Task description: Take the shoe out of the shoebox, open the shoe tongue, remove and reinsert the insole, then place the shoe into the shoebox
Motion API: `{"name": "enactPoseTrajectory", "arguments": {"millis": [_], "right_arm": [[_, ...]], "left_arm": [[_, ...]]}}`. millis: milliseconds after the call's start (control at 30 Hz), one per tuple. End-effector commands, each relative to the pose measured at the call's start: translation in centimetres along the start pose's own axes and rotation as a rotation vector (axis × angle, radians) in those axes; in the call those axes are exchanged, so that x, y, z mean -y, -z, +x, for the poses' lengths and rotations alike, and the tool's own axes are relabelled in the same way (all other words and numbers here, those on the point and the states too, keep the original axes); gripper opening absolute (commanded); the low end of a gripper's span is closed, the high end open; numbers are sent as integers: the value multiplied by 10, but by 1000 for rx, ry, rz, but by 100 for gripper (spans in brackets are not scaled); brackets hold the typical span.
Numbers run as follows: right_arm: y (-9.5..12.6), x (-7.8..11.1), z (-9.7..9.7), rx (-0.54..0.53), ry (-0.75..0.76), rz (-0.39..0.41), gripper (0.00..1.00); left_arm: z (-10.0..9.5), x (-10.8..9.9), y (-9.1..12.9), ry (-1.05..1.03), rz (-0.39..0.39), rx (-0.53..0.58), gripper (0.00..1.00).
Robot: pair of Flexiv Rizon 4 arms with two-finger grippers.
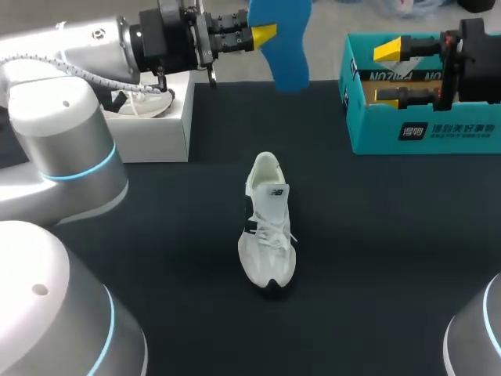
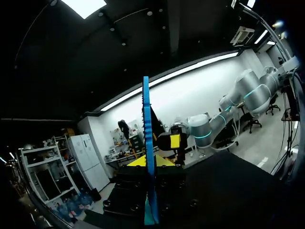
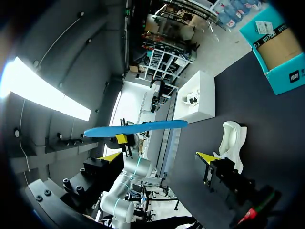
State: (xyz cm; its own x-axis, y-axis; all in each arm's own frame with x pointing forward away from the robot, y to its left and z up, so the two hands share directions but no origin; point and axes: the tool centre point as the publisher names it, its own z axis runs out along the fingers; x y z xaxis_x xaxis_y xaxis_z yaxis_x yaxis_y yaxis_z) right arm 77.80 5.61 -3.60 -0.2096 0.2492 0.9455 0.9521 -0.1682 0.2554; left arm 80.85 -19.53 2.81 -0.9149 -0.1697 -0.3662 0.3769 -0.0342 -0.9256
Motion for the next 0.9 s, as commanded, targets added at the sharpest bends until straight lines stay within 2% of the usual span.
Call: {"name": "enactPoseTrajectory", "arguments": {"millis": [33,100,133,200,333,400,433,900], "right_arm": [[-2,0,0,3,-1,-1,100],[-2,0,0,3,-1,-1,100],[-2,0,0,3,-1,-1,100],[-2,0,0,3,-1,-1,100],[-2,0,0,3,-1,-1,100],[-2,0,0,3,-1,-1,100],[-2,0,0,3,-1,-1,100],[-2,0,0,3,-1,-1,100]], "left_arm": [[-3,4,0,527,-178,-45,0],[-3,4,0,527,-178,-45,0],[-4,2,-1,601,-150,-63,0],[-4,0,-4,797,-117,-70,0],[3,-8,-5,1210,-184,-118,0],[8,-12,-4,1500,-179,-149,0],[10,-13,-3,1562,-130,-112,0],[10,-13,-3,1562,-130,-112,0]]}}
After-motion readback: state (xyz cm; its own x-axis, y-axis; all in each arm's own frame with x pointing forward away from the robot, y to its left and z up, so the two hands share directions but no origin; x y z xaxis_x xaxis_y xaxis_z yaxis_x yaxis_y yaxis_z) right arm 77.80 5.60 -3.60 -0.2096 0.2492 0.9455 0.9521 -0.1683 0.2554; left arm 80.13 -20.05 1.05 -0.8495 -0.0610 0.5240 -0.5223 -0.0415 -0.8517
